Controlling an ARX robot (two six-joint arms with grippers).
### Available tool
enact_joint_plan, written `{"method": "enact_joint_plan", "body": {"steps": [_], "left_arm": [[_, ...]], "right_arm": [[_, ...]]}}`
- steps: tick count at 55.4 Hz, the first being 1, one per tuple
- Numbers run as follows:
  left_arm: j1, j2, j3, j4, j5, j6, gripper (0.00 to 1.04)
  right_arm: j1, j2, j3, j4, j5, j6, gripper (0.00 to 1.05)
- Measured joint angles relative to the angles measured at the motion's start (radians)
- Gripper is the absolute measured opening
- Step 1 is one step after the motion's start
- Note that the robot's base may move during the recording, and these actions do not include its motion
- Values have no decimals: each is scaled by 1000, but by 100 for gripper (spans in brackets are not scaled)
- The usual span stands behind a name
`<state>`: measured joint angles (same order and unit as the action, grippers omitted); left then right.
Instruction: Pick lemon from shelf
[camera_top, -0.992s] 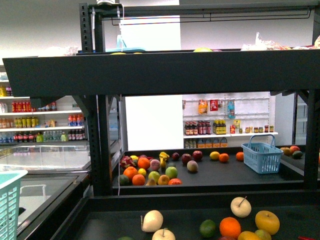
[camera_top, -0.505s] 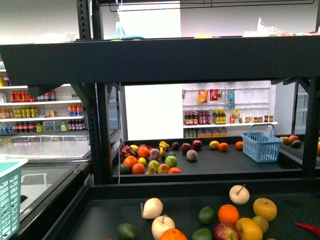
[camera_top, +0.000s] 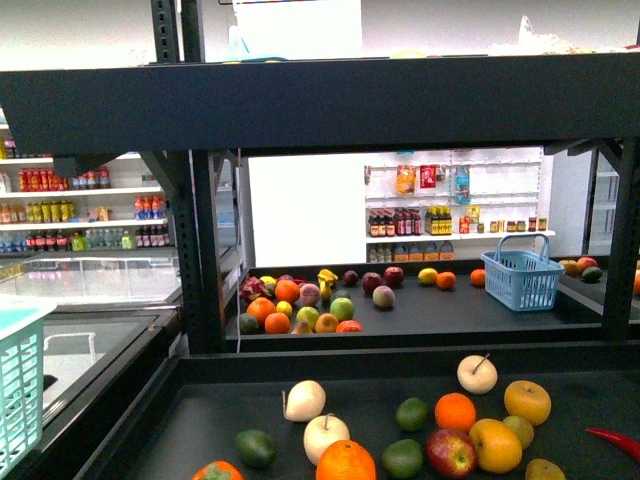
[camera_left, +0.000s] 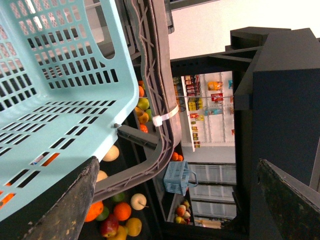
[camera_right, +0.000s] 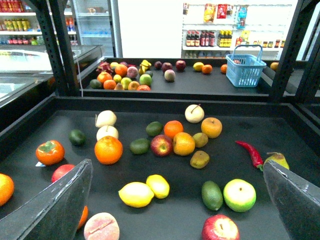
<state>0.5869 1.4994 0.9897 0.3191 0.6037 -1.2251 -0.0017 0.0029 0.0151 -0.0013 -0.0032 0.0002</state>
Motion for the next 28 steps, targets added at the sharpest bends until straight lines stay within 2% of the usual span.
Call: {"method": "enact_joint_plan", "body": {"steps": [28], "left_arm": [[-68, 249, 173, 181, -26, -95, 97]], "right_arm": [[0, 0, 0, 0, 0, 0, 102]]}}
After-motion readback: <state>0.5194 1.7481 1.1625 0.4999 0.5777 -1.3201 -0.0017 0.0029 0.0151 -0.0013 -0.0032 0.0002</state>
